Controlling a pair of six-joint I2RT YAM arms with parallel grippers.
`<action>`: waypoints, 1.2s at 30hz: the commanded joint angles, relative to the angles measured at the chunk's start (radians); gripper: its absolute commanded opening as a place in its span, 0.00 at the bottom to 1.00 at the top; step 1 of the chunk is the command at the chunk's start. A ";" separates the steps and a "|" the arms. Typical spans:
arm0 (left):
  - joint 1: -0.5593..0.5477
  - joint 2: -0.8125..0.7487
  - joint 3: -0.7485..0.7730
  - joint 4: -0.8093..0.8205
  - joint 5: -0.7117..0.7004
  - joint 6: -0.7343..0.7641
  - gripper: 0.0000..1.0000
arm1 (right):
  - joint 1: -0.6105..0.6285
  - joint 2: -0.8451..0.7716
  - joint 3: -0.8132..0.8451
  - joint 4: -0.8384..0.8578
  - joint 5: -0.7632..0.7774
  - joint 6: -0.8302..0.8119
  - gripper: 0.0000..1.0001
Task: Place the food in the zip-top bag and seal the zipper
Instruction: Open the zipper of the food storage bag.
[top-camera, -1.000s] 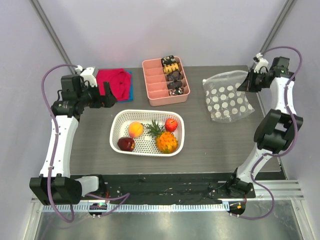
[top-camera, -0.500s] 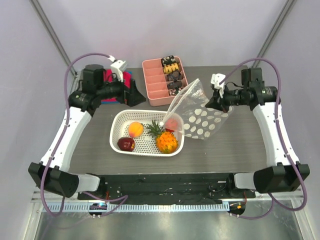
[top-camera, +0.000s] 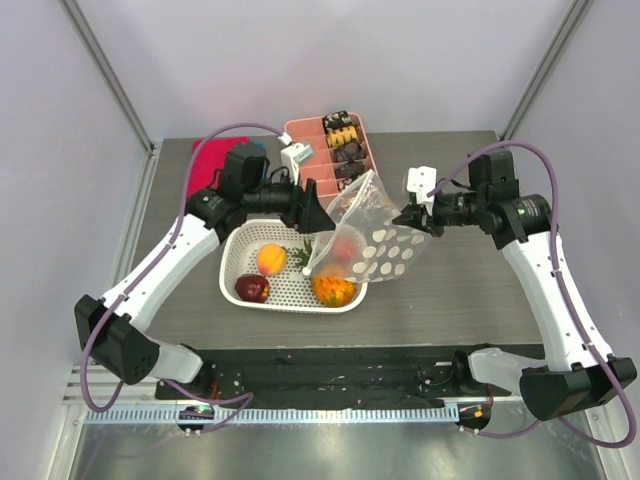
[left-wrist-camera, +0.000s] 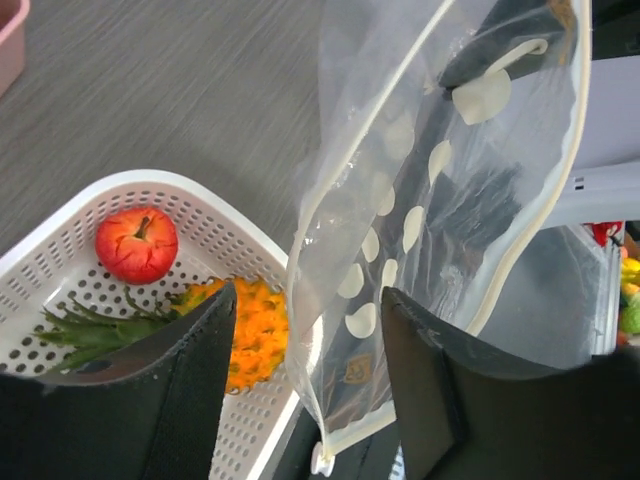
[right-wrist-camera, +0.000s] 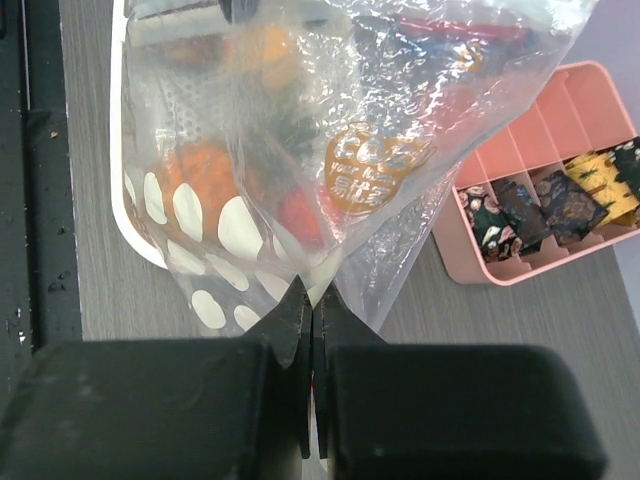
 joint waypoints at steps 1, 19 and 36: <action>-0.005 0.011 -0.029 0.066 0.036 -0.046 0.29 | 0.009 -0.018 -0.040 0.081 0.027 0.055 0.02; -0.153 0.270 0.219 -0.074 -0.483 -0.619 0.00 | -0.172 0.071 0.103 0.333 0.449 1.057 0.74; -0.243 0.435 0.422 -0.115 -0.654 -0.651 0.00 | -0.052 0.065 -0.063 0.334 0.444 1.195 0.69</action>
